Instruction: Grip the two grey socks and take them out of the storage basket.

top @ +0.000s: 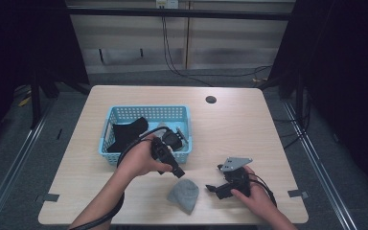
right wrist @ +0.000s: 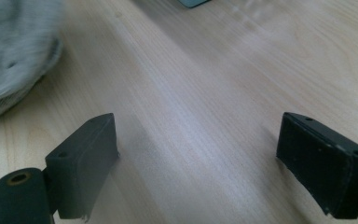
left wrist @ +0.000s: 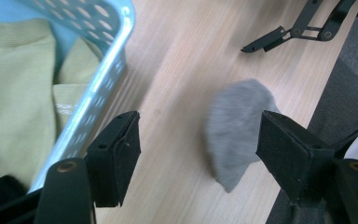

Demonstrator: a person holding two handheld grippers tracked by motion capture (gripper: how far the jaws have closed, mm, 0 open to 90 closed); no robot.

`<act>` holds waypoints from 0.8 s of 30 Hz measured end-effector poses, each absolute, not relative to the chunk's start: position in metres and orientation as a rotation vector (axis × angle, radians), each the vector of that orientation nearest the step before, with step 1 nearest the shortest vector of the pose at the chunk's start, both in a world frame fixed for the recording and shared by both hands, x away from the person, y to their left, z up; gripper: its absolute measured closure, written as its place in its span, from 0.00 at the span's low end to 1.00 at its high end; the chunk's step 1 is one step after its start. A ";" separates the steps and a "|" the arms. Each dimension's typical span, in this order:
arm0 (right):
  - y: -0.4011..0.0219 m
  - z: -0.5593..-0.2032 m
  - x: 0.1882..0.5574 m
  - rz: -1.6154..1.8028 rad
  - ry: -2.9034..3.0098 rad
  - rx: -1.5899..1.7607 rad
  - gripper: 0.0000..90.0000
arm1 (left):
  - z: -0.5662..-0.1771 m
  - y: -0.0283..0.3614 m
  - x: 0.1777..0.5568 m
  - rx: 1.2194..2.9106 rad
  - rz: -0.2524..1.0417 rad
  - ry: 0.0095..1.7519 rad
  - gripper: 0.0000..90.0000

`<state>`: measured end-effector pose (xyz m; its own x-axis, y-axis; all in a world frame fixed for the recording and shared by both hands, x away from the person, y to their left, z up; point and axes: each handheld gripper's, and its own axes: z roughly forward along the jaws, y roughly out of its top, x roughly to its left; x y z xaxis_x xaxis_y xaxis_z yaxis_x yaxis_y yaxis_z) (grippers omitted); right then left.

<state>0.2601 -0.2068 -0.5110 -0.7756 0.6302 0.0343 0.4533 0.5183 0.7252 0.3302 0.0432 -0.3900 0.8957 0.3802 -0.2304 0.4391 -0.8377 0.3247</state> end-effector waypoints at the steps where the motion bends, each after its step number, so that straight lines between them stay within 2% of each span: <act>1: -0.207 -0.511 0.260 1.105 2.527 0.919 0.13 | -0.389 0.044 0.331 2.685 -0.216 0.597 0.33; 11: -0.207 -0.511 0.260 1.105 2.527 0.918 0.13 | -0.372 0.055 0.345 2.656 -0.141 0.642 0.31; 24: -0.207 -0.511 0.260 1.109 2.525 0.918 0.13 | -0.368 0.068 0.374 2.604 -0.092 0.737 0.29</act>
